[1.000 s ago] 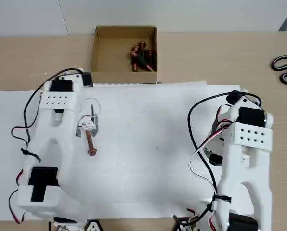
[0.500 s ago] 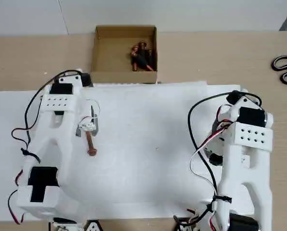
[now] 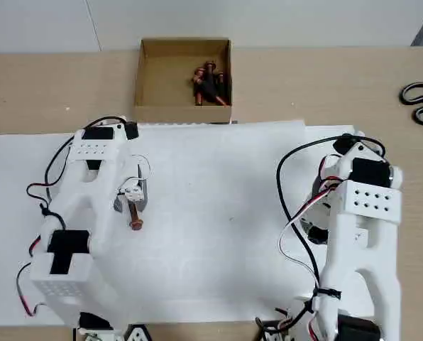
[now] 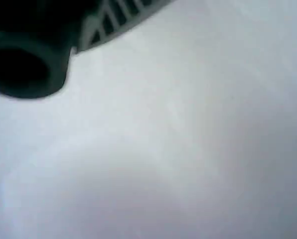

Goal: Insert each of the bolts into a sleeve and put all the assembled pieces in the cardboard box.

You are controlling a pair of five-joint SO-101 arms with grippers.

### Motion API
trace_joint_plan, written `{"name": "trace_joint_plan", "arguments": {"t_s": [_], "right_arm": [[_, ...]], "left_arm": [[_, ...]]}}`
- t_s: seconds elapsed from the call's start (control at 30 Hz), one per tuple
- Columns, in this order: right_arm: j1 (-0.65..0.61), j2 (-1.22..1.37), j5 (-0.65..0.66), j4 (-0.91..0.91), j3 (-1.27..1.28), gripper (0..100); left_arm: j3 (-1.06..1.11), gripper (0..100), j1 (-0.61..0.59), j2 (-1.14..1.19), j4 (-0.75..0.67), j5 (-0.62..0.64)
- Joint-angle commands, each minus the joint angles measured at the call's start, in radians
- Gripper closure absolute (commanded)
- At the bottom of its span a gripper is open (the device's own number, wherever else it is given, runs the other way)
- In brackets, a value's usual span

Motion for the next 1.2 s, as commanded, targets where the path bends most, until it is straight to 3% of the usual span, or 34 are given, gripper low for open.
{"name": "trace_joint_plan", "arguments": {"t_s": [0.0, 0.17, 0.47, 0.63, 0.73, 0.9, 1.17], "right_arm": [[-0.002, -0.036, 0.003, -0.007, -0.005, 99.5], [-0.002, -0.036, 0.003, -0.007, -0.005, 99.5], [-0.002, -0.036, 0.003, -0.015, -0.003, 99.5], [-0.001, -0.036, 0.003, -0.008, -0.003, 99.5], [-0.001, -0.036, 0.003, -0.007, -0.003, 99.5], [-0.001, -0.036, 0.003, -0.007, -0.003, 99.5], [-0.001, -0.036, 0.003, -0.007, -0.003, 99.5]], "left_arm": [[-0.004, 86, -0.002, 0.025, -0.025, 0.006], [-0.005, 99, 0.0, 0.026, -0.046, 0.014], [-0.038, 99, 0.086, 0.023, 0.052, 0.018], [-0.259, 99, 0.087, 0.023, 0.249, 0.011], [-0.363, 99, 0.087, 0.023, 0.275, -0.031], [-0.426, 99, 0.087, 0.023, 0.273, -0.242], [-0.423, 99, 0.095, 0.023, 0.273, -0.888]]}}
